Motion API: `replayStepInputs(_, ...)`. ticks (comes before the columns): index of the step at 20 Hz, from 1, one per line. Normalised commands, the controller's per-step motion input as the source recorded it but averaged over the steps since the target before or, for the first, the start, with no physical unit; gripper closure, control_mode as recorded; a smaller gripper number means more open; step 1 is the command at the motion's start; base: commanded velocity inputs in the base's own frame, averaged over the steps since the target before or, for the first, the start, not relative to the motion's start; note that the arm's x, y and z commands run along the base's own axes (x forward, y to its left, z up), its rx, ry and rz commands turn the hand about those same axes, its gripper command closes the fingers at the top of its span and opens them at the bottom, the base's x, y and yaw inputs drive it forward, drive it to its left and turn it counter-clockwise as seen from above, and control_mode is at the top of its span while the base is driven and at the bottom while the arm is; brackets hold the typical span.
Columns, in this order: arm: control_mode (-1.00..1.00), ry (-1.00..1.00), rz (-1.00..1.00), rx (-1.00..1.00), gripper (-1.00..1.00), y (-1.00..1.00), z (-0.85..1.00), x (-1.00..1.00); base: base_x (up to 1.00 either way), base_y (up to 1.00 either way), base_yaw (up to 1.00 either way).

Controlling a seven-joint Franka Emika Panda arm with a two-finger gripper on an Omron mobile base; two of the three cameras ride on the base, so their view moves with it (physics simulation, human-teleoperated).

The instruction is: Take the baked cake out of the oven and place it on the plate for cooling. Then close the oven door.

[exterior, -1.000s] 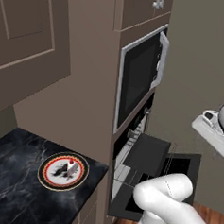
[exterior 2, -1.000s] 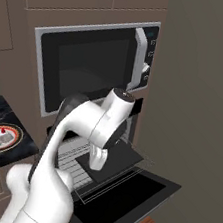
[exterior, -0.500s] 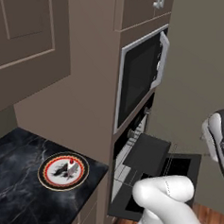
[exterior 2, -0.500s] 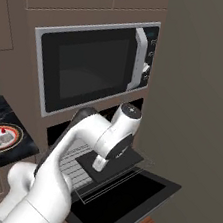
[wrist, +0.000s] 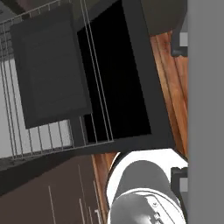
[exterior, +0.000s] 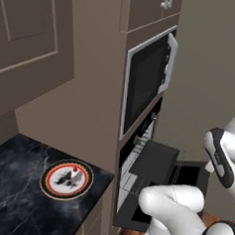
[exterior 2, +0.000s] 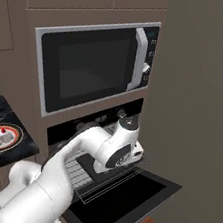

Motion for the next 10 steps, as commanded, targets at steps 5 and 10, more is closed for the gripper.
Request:
replayStepInputs(5,-1.0,0.36,-0.45,0.17,-1.0,-0.4,-0.5,0.51,0.0,0.0,0.0)
replayStepInputs(10,-1.0,0.37,-0.37,0.26,-1.0,-0.49,-0.57,0.55,0.0,0.0,0.0)
